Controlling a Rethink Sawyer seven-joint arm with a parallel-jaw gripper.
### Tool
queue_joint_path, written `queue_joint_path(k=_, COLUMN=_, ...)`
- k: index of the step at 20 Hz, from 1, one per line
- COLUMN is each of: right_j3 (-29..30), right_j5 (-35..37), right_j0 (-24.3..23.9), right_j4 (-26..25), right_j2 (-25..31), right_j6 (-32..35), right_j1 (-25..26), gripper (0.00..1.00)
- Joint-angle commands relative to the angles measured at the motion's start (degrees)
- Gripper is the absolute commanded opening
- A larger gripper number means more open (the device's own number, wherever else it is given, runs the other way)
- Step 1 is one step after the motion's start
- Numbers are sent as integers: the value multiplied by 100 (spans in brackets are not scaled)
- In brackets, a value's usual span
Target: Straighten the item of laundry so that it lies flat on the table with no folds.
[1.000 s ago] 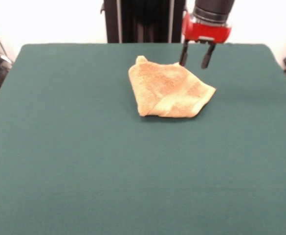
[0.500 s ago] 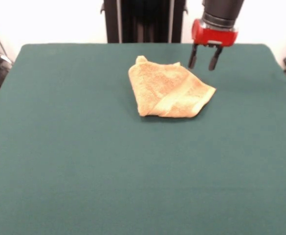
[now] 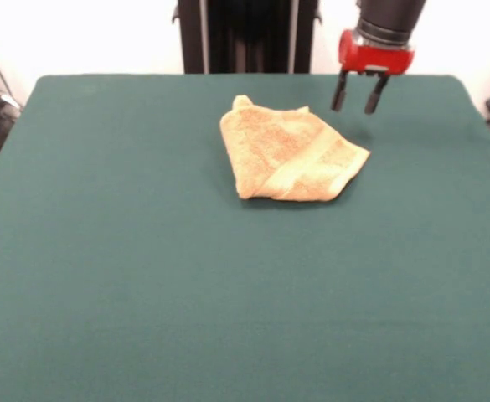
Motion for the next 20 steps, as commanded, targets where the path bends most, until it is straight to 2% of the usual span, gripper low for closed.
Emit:
queue_joint_path(k=1, right_j3=-350, right_j5=-385, right_j0=-385, right_j4=222, right_j2=571, right_j6=1266, right_j1=847, gripper=100)
queue_joint_path(k=7, right_j3=-745, right_j5=-718, right_j0=-712, right_j4=1, right_j2=688, right_j6=1028, right_j1=1328, gripper=100)
queue_joint_path(k=11, right_j3=-856, right_j5=-734, right_j0=-737, right_j4=-15, right_j2=715, right_j6=1008, right_j1=1408, gripper=100)
queue_joint_path(k=15, right_j3=-900, right_j5=-493, right_j0=-716, right_j4=5, right_j2=717, right_j6=977, right_j1=1280, gripper=100)
queue_joint_path(k=20, right_j3=-673, right_j5=-89, right_j0=-905, right_j4=55, right_j2=962, right_j6=1008, right_j1=738, gripper=100)
